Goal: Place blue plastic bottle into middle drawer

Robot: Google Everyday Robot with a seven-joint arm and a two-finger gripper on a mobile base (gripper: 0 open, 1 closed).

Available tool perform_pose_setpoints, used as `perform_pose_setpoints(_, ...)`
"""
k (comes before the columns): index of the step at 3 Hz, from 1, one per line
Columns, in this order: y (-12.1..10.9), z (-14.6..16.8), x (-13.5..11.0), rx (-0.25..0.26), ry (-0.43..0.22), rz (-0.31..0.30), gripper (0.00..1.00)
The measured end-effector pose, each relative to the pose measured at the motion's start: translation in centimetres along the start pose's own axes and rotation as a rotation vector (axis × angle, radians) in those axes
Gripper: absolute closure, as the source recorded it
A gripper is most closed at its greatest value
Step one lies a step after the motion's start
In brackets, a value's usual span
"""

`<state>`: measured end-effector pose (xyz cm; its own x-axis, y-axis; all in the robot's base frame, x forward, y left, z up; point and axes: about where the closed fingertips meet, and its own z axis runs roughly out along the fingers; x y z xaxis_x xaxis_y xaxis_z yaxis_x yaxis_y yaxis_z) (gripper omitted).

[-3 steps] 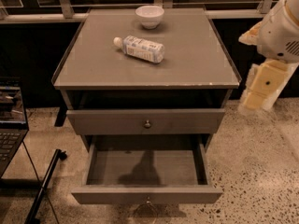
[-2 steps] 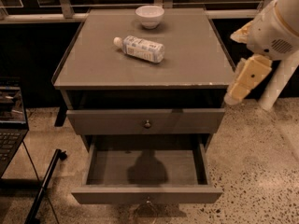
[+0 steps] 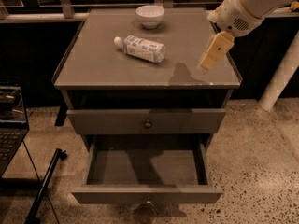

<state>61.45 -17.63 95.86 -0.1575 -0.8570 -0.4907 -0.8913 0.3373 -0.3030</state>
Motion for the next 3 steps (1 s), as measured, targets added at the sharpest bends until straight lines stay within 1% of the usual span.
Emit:
perform_pose_setpoints(1, 0.0, -0.1, -0.3, 0.002, -0.007, -0.002, 0.00)
perform_pose_setpoints(2, 0.1, 0.1, 0.1, 0.003, -0.017, 0.024, 0.00)
perform_pose_setpoints(3, -0.9, 1.5, 0.6, 0.015, -0.074, 0.063, 0.00)
